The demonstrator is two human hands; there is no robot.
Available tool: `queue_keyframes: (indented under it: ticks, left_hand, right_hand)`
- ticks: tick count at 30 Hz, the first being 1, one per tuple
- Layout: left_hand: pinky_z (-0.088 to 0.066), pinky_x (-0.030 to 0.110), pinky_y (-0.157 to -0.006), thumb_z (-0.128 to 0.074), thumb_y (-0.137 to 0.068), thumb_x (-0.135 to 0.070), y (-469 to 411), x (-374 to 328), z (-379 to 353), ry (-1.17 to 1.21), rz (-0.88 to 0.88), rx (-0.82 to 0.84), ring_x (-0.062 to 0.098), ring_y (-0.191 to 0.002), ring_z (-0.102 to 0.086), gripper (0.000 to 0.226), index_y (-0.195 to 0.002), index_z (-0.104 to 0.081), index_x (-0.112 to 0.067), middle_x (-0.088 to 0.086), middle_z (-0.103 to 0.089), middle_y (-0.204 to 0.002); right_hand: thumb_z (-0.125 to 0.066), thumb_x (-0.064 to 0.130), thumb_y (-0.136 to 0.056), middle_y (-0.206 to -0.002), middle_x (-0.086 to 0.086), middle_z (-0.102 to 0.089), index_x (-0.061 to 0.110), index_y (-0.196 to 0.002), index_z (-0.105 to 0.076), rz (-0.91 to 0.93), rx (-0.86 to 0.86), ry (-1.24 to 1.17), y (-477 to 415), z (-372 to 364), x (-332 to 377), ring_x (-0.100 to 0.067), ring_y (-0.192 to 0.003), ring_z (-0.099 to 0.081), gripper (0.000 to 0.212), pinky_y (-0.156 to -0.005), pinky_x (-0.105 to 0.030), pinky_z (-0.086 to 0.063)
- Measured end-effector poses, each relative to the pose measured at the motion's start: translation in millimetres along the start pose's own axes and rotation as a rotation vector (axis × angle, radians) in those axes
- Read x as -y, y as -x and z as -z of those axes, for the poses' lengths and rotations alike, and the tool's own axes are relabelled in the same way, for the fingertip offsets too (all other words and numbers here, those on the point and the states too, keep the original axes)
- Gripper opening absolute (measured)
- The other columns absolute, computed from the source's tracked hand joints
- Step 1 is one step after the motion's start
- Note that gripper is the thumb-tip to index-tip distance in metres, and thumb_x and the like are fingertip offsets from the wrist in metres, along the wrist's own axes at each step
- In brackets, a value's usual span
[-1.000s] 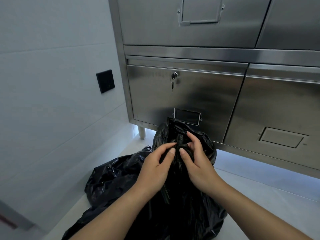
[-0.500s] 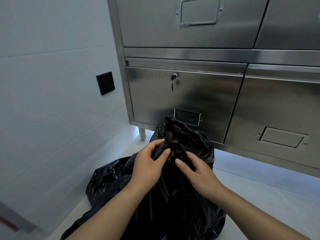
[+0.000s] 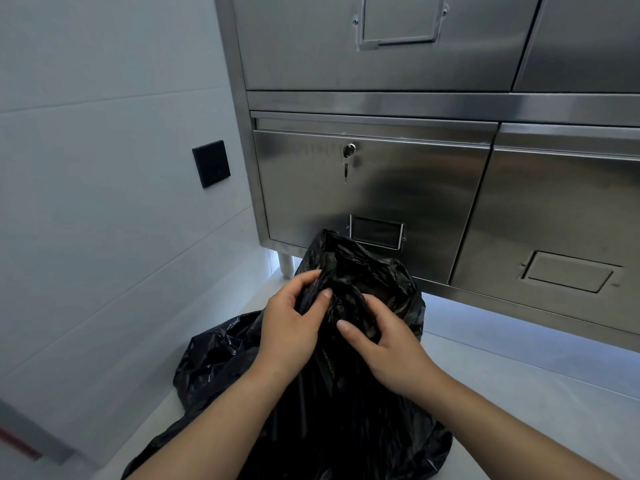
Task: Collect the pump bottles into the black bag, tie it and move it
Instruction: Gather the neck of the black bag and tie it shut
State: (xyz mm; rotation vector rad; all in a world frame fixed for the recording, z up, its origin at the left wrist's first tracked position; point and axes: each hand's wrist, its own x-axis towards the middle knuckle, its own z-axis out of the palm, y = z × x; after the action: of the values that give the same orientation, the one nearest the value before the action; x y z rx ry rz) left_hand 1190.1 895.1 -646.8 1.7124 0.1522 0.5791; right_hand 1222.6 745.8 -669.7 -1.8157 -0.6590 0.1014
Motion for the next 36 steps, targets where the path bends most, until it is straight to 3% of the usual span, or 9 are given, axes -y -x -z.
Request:
queue_keyframes:
  ticks: [5, 8, 12, 16, 20, 23, 29, 32, 36]
  left_hand:
    - [-0.049, 0.007, -0.075, -0.067, -0.085, -0.013, -3, 4, 2, 0.019, 0.033, -0.039, -0.009, -0.088, -0.065, 0.029, -0.093, -0.064, -0.04, -0.023, -0.071, -0.09]
    - [-0.048, 0.004, -0.073, -0.066, -0.085, -0.011, -1, 6, 2, 0.012, 0.05, -0.028, -0.01, -0.087, -0.065, 0.031, -0.091, -0.063, -0.042, -0.026, -0.07, -0.087]
    - [-0.051, 0.011, -0.078, -0.065, -0.086, -0.011, -3, 5, 3, 0.038, 0.067, -0.021, -0.004, -0.09, -0.067, 0.028, -0.092, -0.065, -0.038, -0.019, -0.072, -0.09]
    - [-0.054, 0.02, -0.081, -0.064, -0.087, -0.014, -3, 4, 3, 0.095, 0.112, -0.011, 0.004, -0.094, -0.068, 0.021, -0.103, -0.069, -0.026, -0.011, -0.074, -0.097]
    - [-0.054, 0.027, -0.085, -0.062, -0.089, -0.012, -2, 0, 2, 0.144, 0.141, -0.006, 0.008, -0.095, -0.069, 0.021, -0.106, -0.069, -0.02, -0.005, -0.075, -0.099]
    - [-0.055, 0.031, -0.087, -0.062, -0.088, -0.012, 0, -2, 2, 0.154, 0.151, 0.003, 0.01, -0.094, -0.07, 0.02, -0.105, -0.07, -0.019, -0.004, -0.075, -0.098]
    - [-0.055, 0.029, -0.086, -0.063, -0.087, -0.013, -3, -2, 6, 0.145, 0.164, 0.003, 0.009, -0.093, -0.07, 0.019, -0.104, -0.07, -0.021, -0.005, -0.075, -0.097]
    - [-0.055, 0.026, -0.083, -0.064, -0.087, -0.013, -4, 0, 8, 0.121, 0.146, -0.004, 0.009, -0.092, -0.07, 0.019, -0.101, -0.071, -0.024, -0.006, -0.075, -0.095]
    - [-0.054, 0.028, -0.081, -0.063, -0.086, -0.013, -4, 4, 10, 0.099, 0.154, -0.007, 0.01, -0.091, -0.07, 0.021, -0.099, -0.071, -0.027, -0.007, -0.075, -0.093]
  right_hand:
    - [-0.069, 0.048, -0.076, -0.129, 0.041, -0.045, 0.053, -0.136, -0.03, 0.038, -0.057, -0.004, 1, 2, 6, 0.011, -0.121, -0.045, 0.071, -0.1, -0.011, -0.036]
    - [-0.071, 0.04, -0.079, -0.126, 0.046, -0.044, 0.053, -0.135, -0.034, 0.095, -0.076, 0.046, 1, 2, 11, 0.016, -0.121, -0.042, 0.069, -0.098, -0.006, -0.035]
    - [-0.075, 0.045, -0.072, -0.13, 0.026, -0.051, 0.044, -0.133, -0.043, 0.11, -0.114, 0.15, 1, 0, 12, 0.007, -0.124, -0.043, 0.069, -0.106, -0.023, -0.037]
    - [-0.074, 0.052, -0.067, -0.116, 0.018, -0.052, 0.04, -0.137, -0.038, 0.114, -0.131, 0.28, 2, -2, 11, 0.0, -0.115, -0.047, 0.079, -0.099, -0.02, -0.038]
    - [-0.075, 0.032, -0.075, -0.105, 0.01, -0.052, 0.036, -0.139, -0.037, 0.145, -0.158, 0.251, 2, -8, 10, 0.0, -0.102, -0.051, 0.075, -0.089, -0.007, -0.037]
    - [-0.073, 0.02, -0.079, -0.101, 0.006, -0.051, 0.034, -0.139, -0.038, 0.193, -0.14, 0.216, 3, -13, 10, -0.003, -0.097, -0.051, 0.072, -0.085, -0.006, -0.038]
    - [-0.065, 0.008, -0.084, -0.109, 0.01, -0.051, 0.029, -0.134, -0.045, 0.216, -0.127, 0.158, 2, -18, 12, 0.003, -0.106, -0.051, 0.058, -0.089, -0.005, -0.036]
    - [-0.062, 0.008, -0.086, -0.112, 0.011, -0.048, 0.028, -0.133, -0.046, 0.23, -0.112, 0.143, 1, -18, 15, 0.001, -0.109, -0.05, 0.054, -0.091, -0.006, -0.035]
    - [-0.064, 0.022, -0.087, -0.111, 0.012, -0.045, 0.027, -0.134, -0.045, 0.211, -0.082, 0.13, -2, -19, 18, 0.0, -0.108, -0.049, 0.051, -0.093, -0.008, -0.036]
